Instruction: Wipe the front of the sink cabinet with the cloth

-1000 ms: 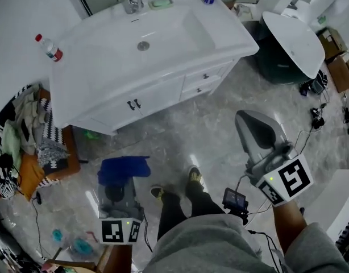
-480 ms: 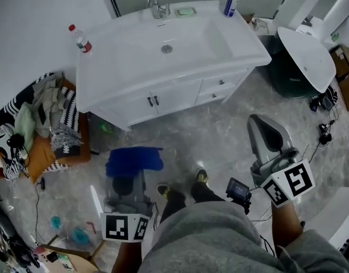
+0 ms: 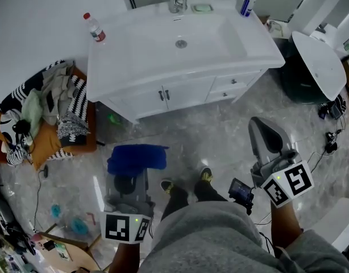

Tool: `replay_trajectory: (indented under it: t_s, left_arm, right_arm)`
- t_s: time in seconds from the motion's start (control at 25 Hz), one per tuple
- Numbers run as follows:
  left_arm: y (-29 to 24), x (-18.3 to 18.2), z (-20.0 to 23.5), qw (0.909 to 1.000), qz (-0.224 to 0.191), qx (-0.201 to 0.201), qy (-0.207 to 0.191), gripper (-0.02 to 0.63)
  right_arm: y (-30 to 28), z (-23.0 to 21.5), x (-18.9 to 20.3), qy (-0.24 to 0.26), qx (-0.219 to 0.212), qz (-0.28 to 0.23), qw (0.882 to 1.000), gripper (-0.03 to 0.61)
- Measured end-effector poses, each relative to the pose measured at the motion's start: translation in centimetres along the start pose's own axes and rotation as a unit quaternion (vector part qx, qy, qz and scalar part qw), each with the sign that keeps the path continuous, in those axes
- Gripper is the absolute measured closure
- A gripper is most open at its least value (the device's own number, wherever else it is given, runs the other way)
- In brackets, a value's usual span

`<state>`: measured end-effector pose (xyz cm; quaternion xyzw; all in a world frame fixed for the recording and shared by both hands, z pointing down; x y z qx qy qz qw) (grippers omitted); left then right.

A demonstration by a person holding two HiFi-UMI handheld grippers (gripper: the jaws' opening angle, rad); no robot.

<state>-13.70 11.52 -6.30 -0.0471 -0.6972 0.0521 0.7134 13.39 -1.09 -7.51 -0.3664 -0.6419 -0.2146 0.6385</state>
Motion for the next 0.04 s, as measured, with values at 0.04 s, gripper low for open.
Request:
replay_trajectory:
  t_s: [0.04]
  left_arm:
    - [0.07,0.06,0.09,1.0,0.0,-0.001,0.003,0.566]
  right_arm:
    - [-0.16,0.16,0.2,-0.003,-0.003,0.0,1.0,0.581]
Point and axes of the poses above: the fingertips, and each gripper's own axes: y backward along the fingers, z to its left, x out of its underside, the point moved 4 cm from there along y, backward along the fingers, and after that the axes turned 6 degrees about -x, right-handed, at the moved point
